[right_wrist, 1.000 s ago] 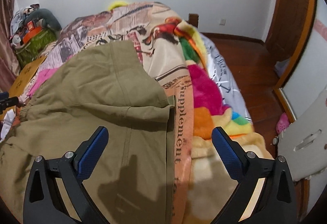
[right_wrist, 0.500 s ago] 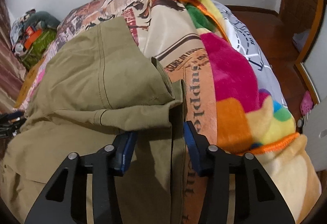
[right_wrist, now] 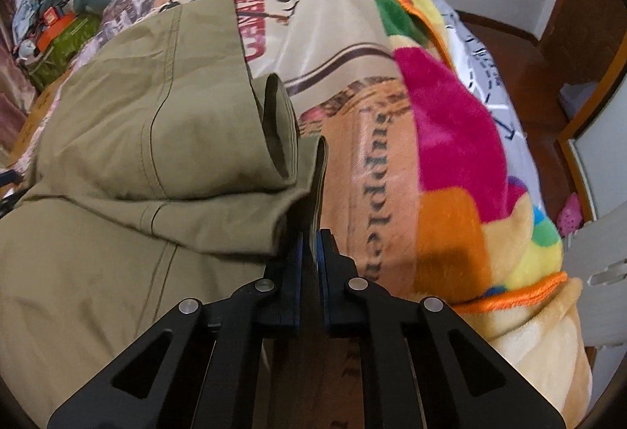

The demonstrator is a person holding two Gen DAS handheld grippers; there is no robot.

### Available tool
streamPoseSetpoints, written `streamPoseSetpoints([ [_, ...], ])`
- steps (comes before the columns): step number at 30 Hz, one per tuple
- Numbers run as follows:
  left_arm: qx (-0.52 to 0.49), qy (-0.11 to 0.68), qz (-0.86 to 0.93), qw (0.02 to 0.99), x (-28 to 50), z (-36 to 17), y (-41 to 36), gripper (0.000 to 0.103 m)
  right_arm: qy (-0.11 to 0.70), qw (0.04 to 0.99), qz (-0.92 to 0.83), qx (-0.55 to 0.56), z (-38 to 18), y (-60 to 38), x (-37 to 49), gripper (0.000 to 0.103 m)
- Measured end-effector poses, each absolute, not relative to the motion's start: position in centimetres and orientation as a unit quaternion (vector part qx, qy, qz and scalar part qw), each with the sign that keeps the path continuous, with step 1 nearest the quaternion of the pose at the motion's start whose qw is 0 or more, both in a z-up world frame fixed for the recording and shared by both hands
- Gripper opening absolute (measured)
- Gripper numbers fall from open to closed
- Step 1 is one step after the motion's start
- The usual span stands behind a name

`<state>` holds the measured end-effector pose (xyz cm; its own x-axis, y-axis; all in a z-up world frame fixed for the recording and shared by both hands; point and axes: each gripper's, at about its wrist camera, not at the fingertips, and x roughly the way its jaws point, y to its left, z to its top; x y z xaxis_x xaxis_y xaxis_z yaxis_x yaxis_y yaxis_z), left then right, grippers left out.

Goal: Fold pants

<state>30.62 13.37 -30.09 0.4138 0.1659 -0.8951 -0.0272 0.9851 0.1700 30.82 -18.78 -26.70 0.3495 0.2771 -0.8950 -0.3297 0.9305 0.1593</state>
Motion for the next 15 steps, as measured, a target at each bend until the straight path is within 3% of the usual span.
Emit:
streamPoseSetpoints([
  [6,0.048,0.541,0.058,0.838,30.8,-28.9,13.7,0.088,0.516,0.836,0.187,-0.005,-24.0,-20.1,29.4,0.008],
  [8,0.052,0.531,0.062,0.844,30.7,-28.1,13.4,0.088,0.501,0.845,0.188,0.011,-22.6,-20.7,29.5,0.015],
  [10,0.044,0.522,0.061,0.850,30.7,-27.2,13.2,0.088,0.487,0.853,0.188,0.018,-21.5,-20.6,29.8,0.033],
  [13,0.031,0.517,0.058,0.854,31.2,-26.4,13.3,0.090,0.467,0.863,0.193,0.015,-20.3,-19.7,30.5,0.043],
  [15,0.029,0.516,0.060,0.854,31.7,-26.4,13.5,0.091,0.465,0.863,0.198,0.013,-20.4,-18.8,31.5,0.043],
])
